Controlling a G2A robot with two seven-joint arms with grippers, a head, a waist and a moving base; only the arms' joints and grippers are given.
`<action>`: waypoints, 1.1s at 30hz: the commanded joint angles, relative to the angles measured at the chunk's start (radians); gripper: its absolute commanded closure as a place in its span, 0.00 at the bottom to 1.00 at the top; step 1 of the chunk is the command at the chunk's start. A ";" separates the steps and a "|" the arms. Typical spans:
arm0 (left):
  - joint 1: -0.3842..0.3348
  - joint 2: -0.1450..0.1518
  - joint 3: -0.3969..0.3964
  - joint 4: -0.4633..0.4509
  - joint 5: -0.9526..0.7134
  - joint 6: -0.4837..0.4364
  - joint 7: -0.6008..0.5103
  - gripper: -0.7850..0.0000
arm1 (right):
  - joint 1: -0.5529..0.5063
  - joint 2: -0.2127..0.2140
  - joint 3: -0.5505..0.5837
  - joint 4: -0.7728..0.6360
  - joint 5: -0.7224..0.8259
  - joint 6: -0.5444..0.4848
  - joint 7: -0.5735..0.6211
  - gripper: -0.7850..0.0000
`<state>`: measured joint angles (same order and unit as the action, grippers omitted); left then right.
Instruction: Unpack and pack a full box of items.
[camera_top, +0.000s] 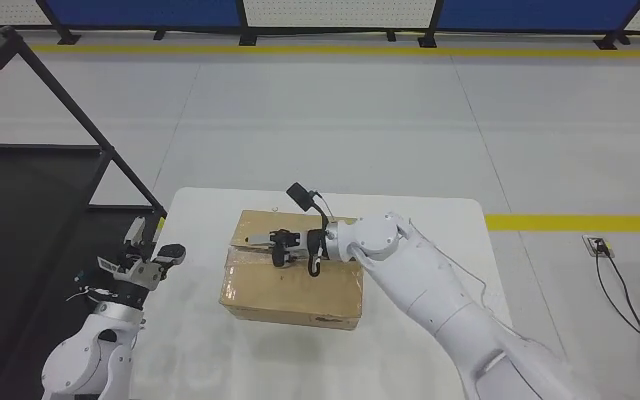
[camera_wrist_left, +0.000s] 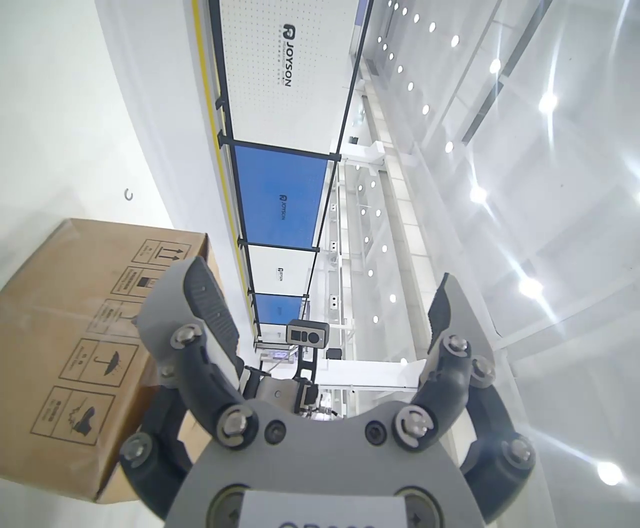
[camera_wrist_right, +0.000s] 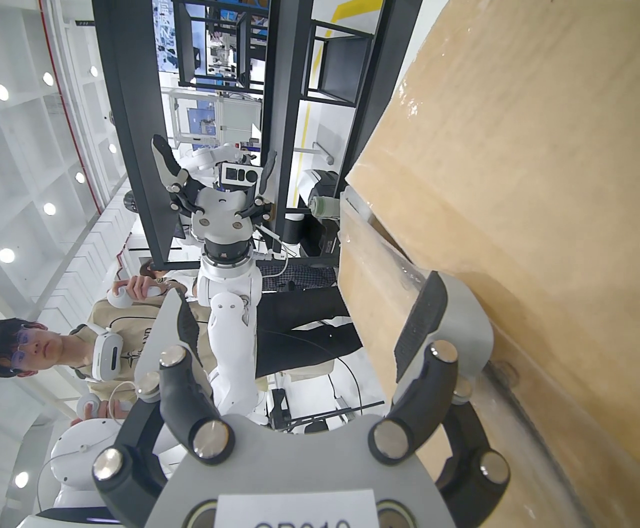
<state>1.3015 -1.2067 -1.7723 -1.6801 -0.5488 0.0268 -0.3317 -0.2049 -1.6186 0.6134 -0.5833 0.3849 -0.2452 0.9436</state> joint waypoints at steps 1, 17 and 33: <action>0.011 0.000 0.000 0.000 -0.007 -0.005 0.000 0.00 | 0.005 -0.019 -0.005 0.026 0.010 -0.023 -0.017 0.00; 0.015 -0.001 0.035 0.009 -0.014 -0.005 -0.015 0.00 | 0.018 -0.111 -0.004 0.184 0.047 -0.085 -0.058 0.00; -0.030 0.002 0.088 0.002 0.032 0.030 -0.042 0.00 | 0.050 -0.089 0.063 0.280 0.036 -0.128 0.074 0.00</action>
<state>1.2773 -1.2048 -1.6893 -1.6785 -0.5213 0.0530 -0.3720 -0.1534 -1.7125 0.6703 -0.3063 0.4232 -0.3731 1.0074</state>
